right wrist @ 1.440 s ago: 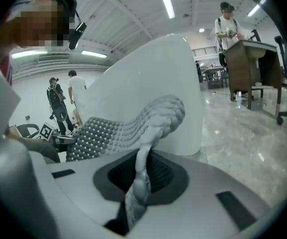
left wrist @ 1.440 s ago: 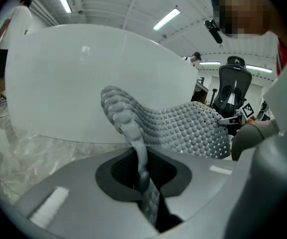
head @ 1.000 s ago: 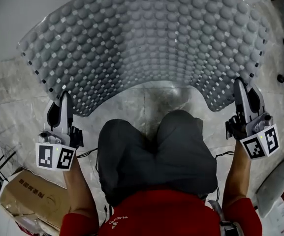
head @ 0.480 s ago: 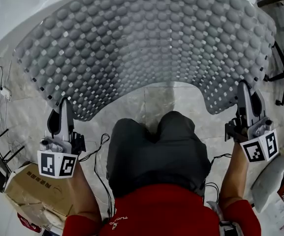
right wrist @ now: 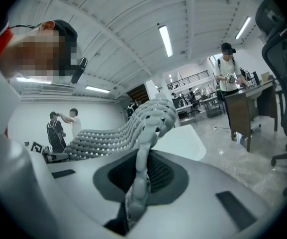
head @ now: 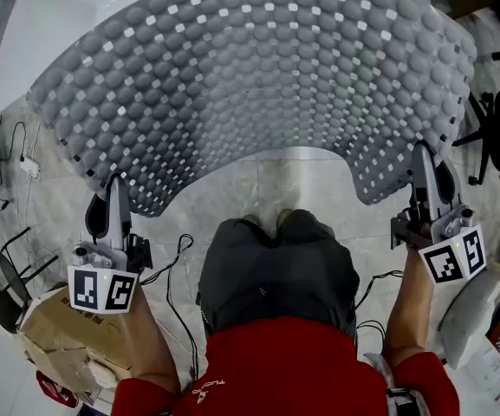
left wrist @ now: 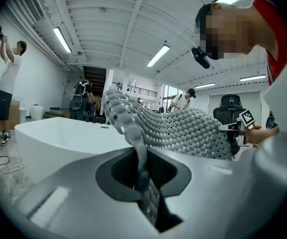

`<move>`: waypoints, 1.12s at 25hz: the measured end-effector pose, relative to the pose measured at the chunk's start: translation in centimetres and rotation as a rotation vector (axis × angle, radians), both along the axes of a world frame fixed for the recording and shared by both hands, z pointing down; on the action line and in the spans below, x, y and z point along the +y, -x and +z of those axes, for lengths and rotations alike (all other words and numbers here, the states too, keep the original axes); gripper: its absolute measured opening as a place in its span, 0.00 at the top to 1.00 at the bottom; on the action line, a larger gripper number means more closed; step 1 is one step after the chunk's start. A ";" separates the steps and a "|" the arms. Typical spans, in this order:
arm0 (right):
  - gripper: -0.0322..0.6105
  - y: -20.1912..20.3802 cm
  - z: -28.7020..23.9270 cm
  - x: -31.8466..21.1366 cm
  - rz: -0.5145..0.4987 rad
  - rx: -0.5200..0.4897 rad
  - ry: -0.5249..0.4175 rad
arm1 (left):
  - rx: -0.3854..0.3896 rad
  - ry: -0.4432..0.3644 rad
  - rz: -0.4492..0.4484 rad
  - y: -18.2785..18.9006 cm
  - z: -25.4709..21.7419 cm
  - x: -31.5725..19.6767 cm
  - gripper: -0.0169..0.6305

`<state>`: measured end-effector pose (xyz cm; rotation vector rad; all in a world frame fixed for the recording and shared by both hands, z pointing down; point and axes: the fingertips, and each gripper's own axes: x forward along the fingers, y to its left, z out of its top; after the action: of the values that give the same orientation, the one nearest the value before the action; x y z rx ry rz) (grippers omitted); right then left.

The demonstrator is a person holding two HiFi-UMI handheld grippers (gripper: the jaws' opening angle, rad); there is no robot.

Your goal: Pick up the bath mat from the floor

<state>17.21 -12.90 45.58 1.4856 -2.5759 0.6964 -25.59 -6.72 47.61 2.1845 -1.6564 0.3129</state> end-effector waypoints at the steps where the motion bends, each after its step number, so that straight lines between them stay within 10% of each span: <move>1: 0.89 -0.1 0.1 0.0 0.000 -0.005 -0.003 | 0.000 -0.004 -0.004 0.0 0.0 0.1 0.91; 28: 0.89 -1.3 0.5 -0.3 -0.021 -0.087 -0.003 | 0.032 0.000 0.000 -0.4 0.5 -0.7 0.91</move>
<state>18.53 -13.22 46.03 1.4585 -2.6536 0.7715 -25.23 -7.38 48.12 2.1785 -1.6395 0.2766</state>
